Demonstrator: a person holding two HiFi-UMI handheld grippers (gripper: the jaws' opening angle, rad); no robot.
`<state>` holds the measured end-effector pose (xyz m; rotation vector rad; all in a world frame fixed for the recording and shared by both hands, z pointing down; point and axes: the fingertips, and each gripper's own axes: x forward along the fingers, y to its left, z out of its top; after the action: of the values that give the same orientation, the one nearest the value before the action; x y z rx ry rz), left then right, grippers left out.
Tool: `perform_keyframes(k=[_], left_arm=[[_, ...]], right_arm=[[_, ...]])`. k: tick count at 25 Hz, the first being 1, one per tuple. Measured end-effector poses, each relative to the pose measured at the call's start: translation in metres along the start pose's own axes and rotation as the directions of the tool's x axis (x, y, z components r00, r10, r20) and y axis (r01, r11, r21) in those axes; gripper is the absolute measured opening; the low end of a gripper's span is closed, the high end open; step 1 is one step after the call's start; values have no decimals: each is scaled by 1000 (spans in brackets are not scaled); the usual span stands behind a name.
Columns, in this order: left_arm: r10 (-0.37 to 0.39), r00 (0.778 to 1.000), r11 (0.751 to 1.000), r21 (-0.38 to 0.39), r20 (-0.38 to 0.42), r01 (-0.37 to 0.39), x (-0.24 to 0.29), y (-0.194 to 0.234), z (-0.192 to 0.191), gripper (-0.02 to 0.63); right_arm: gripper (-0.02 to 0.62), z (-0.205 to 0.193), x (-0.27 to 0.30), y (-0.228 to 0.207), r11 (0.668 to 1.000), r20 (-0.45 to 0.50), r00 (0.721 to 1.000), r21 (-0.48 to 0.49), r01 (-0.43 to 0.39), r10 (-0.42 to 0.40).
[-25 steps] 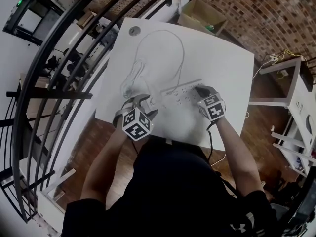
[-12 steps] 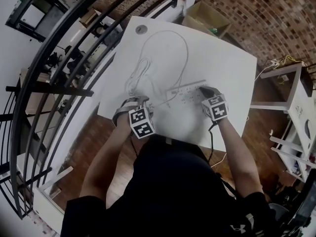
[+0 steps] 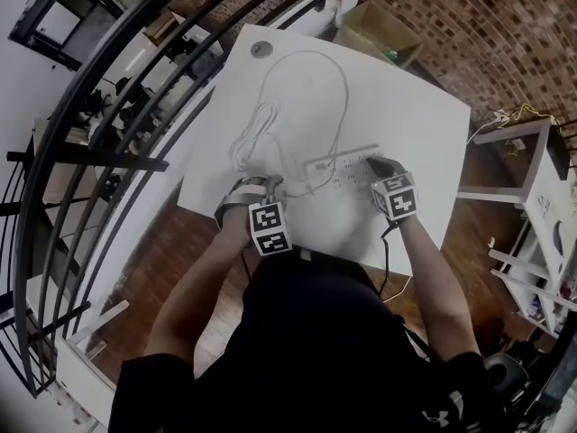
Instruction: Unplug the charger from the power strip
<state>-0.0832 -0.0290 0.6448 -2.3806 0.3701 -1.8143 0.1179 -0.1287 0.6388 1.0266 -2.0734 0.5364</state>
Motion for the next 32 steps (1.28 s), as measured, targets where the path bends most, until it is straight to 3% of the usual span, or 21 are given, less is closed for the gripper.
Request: perform_keyframes(k=[5,10,13,24,32], left_arm=[[10,999,986,169,-47,-1,5,-7,4,278],[-34,988,952,295,-151,78,14,-13,4,278],[-78,976,933,329,-204,143,18,-19,6,278],[-133,961,949,249,-241,194,27,-19,10,279],[-113,988,991,56,-108,119,23,-13,5,279]], right_arm=[[18,2,-1,0,1000,10,1000,-6,10,-10],[18,4,0,2,1000,13,1000,-3,21,-21],[18,5,-1,3,1000,12,1000,-3,26,-26],[18,7,-3,1,999,21,999,9,31,-31],[18,9,-4,2,999,25,999,17,37,-38]])
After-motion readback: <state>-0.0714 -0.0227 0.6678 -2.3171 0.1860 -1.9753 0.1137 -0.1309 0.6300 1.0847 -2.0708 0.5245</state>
